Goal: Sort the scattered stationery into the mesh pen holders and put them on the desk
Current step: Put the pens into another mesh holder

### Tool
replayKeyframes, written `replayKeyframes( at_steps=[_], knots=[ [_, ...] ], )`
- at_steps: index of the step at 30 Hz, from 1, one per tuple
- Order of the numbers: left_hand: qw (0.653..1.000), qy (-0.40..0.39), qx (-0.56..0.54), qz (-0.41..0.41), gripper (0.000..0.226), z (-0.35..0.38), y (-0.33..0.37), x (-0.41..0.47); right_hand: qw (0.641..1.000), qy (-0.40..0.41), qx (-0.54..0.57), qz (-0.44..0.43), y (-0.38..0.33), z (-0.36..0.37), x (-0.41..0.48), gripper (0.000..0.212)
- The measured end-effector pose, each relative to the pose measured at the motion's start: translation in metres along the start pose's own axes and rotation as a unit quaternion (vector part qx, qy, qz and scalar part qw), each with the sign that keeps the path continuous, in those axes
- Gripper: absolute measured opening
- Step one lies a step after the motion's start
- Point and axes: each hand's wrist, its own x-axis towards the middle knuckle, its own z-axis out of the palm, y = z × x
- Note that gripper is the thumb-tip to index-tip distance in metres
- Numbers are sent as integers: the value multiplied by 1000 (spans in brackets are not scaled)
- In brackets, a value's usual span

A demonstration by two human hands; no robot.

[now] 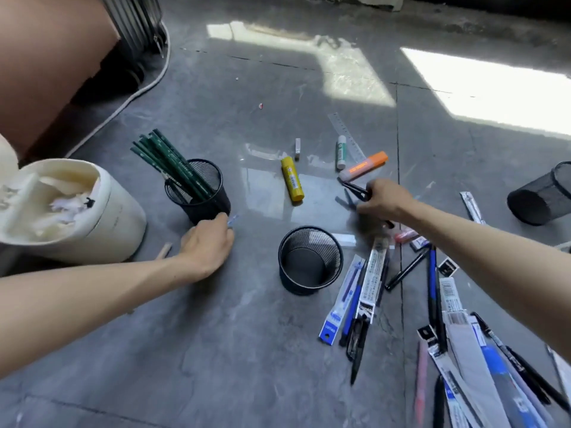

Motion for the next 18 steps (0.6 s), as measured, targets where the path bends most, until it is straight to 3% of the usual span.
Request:
replayKeyframes(
  at_steps=[2,4,6,8,11,14,18],
  knots=[
    [999,34,1,-42,15,4,-23,-14,999,26,32,-22,-9,4,-1,14],
    [992,47,-29,-111,23,10,-42,-27,998,42,32,-36,-15,6,-4,28],
    [980,59,-46,-183,28,13,-60,-37,995,56,53,-57,-24,8,-10,25],
    [973,57,-57,-218,40,13,-73,-38,988,47,128,-66,-33,12,-19,24],
    [967,27,-82,-240,54,12,-81,-31,958,-24,284,-42,-43,15,-29,21],
    [973,12,-60,-220,37,7,-80,-26,961,-29,275,-21,-49,13,-35,20],
    [978,61,-44,-194,27,-4,-84,-33,961,-25,274,-12,-51,7,-46,25]
  ],
)
